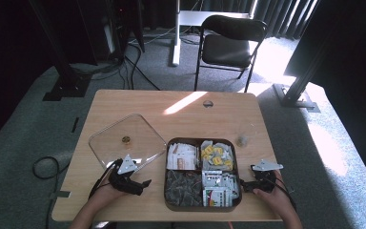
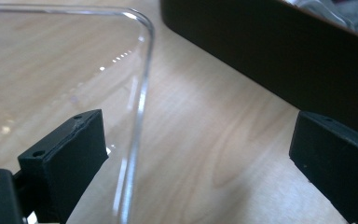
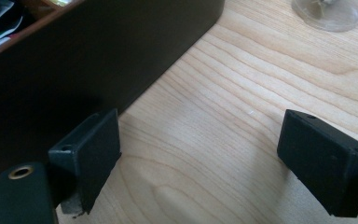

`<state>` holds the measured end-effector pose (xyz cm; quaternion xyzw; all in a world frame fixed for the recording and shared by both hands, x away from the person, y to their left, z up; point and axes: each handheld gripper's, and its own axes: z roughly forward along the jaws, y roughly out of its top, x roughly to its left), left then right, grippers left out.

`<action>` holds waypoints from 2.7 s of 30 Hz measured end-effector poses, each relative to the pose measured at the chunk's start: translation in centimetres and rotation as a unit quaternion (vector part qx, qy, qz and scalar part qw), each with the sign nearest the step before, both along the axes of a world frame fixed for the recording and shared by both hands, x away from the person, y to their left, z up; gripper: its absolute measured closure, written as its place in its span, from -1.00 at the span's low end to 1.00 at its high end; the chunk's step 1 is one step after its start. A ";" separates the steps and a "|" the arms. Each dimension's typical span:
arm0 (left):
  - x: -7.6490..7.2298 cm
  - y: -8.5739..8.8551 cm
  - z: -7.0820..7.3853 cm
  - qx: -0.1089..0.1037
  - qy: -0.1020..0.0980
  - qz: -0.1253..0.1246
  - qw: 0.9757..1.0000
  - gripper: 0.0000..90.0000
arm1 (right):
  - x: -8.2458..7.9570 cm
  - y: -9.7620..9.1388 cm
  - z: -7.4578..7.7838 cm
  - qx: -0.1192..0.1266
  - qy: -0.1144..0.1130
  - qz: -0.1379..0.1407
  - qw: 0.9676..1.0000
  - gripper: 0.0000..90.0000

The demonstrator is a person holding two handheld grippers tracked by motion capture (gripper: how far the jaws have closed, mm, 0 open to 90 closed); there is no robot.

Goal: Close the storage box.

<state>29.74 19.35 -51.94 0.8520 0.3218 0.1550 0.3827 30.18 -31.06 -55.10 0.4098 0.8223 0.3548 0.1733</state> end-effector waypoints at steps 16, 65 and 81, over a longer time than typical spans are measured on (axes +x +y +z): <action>2.1 1.7 0.3 -0.012 -0.019 0.079 0.997 -0.91 | 0.0 0.0 0.0 0.000 0.000 0.000 1.000 -0.72; 9.1 4.3 -0.7 -0.022 0.005 0.209 0.978 -0.68 | -0.1 0.1 0.0 -0.001 0.000 0.004 1.000 -0.72; 10.6 4.1 -1.1 -0.016 0.005 0.216 0.976 -0.13 | -0.1 0.1 0.0 0.000 0.000 0.005 1.000 -0.72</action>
